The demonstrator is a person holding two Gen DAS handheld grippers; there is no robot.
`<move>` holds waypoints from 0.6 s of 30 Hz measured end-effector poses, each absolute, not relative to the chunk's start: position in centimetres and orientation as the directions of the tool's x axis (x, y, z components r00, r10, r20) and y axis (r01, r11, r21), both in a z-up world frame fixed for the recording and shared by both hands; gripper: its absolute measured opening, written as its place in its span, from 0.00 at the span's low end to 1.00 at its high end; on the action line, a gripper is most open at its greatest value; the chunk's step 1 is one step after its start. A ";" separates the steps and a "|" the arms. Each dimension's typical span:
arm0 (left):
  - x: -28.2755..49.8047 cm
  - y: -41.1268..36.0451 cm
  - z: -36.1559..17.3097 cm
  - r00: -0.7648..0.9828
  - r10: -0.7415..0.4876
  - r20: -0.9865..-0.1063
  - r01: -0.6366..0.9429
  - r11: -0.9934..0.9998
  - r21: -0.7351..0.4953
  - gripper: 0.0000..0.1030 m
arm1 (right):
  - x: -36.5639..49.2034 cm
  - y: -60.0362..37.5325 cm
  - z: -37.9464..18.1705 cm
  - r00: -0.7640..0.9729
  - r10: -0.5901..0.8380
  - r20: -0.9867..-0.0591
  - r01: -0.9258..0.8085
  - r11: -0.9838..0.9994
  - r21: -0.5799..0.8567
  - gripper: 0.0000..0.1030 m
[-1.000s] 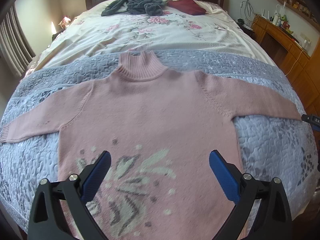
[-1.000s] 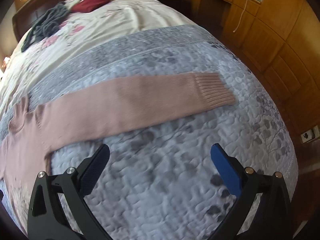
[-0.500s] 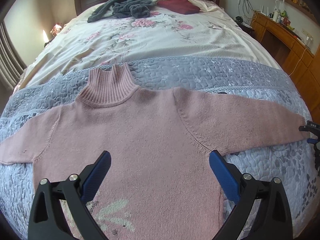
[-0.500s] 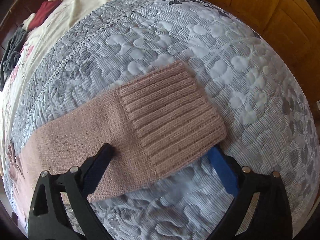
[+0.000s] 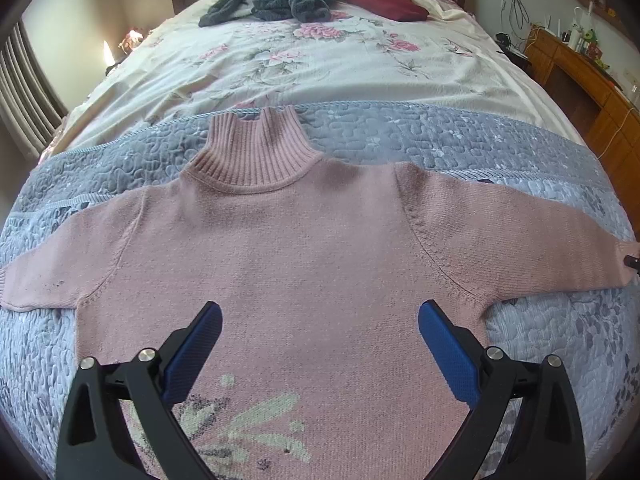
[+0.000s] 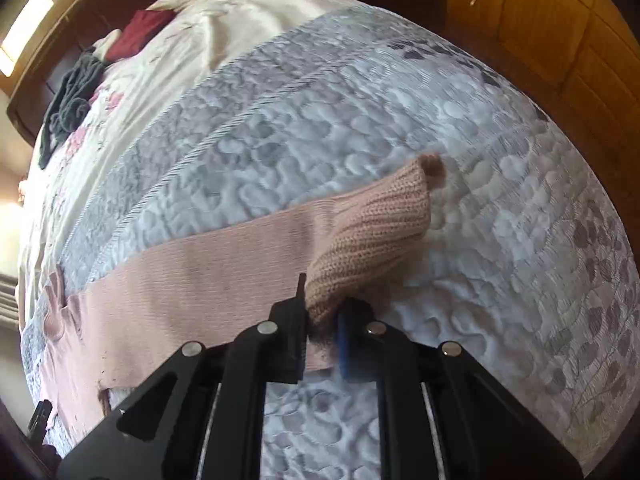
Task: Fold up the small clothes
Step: 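Grasp the cuff of the sleeve with the right tool, then fold the held sleeve across the sweater body with the right tool, release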
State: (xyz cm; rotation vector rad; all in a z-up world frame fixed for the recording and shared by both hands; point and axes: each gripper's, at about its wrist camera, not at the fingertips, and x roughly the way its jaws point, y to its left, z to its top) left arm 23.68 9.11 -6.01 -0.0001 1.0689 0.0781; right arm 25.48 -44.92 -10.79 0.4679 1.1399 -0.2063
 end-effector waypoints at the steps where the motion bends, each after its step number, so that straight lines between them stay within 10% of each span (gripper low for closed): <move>1: 23.5 9.7 -5.9 0.480 0.066 -0.875 -0.068 0.997 0.038 0.96 | 25.7 -43.8 -10.2 0.426 0.095 -0.900 0.365 0.892 0.267 0.10; 18: 20.3 19.7 -6.1 0.455 0.071 -0.888 -0.174 0.985 -0.011 0.96 | 28.9 -14.4 -8.1 0.391 0.425 -0.816 -0.115 0.903 0.415 0.10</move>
